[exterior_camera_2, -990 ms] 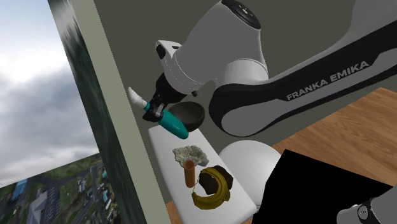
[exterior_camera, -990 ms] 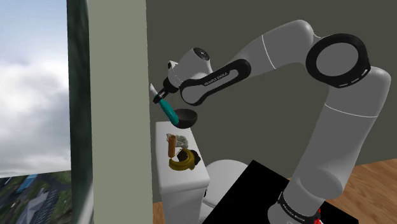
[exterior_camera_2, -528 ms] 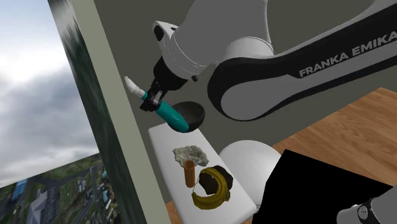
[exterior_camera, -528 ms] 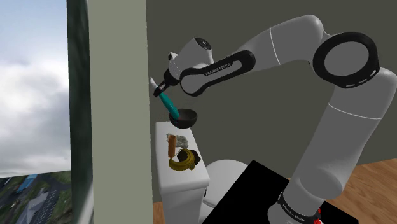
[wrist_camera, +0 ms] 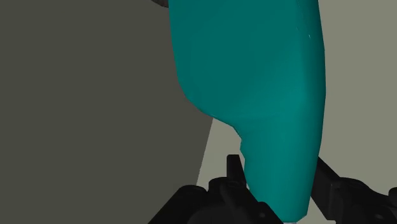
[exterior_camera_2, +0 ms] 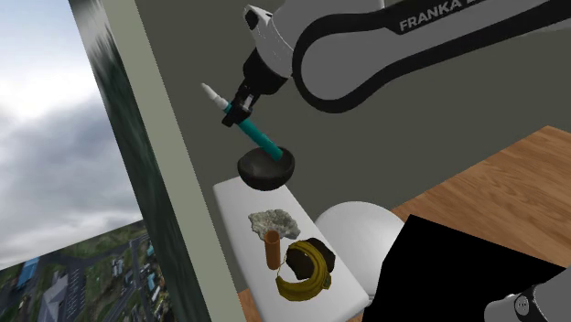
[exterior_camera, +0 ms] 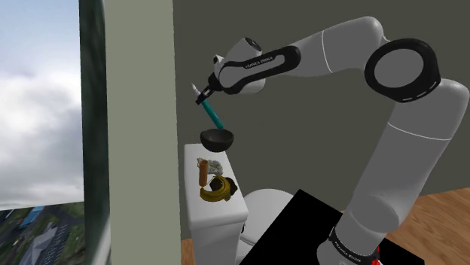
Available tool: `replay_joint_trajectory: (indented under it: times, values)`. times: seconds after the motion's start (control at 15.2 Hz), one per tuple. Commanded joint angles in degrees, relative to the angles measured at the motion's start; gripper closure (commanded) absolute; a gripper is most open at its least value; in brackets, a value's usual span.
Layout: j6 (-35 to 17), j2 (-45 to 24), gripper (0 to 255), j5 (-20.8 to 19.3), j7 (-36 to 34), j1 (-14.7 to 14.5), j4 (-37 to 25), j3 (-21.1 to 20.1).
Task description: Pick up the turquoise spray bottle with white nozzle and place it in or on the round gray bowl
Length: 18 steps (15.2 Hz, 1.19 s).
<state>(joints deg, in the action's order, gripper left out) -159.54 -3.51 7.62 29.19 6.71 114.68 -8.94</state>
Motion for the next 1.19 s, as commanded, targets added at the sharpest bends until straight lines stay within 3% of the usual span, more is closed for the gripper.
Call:
replay_joint_trajectory:
  times: [0.0,0.4,1.12]
  values:
    - [1.2,-0.7,255,3.6,5.1,1.6,-1.6,0.5]
    - [6.9,-4.2,255,11.3,17.1,6.8,-9.2,2.3]
    - [-0.5,-7.0,255,15.2,21.5,7.3,-4.4,0.9]
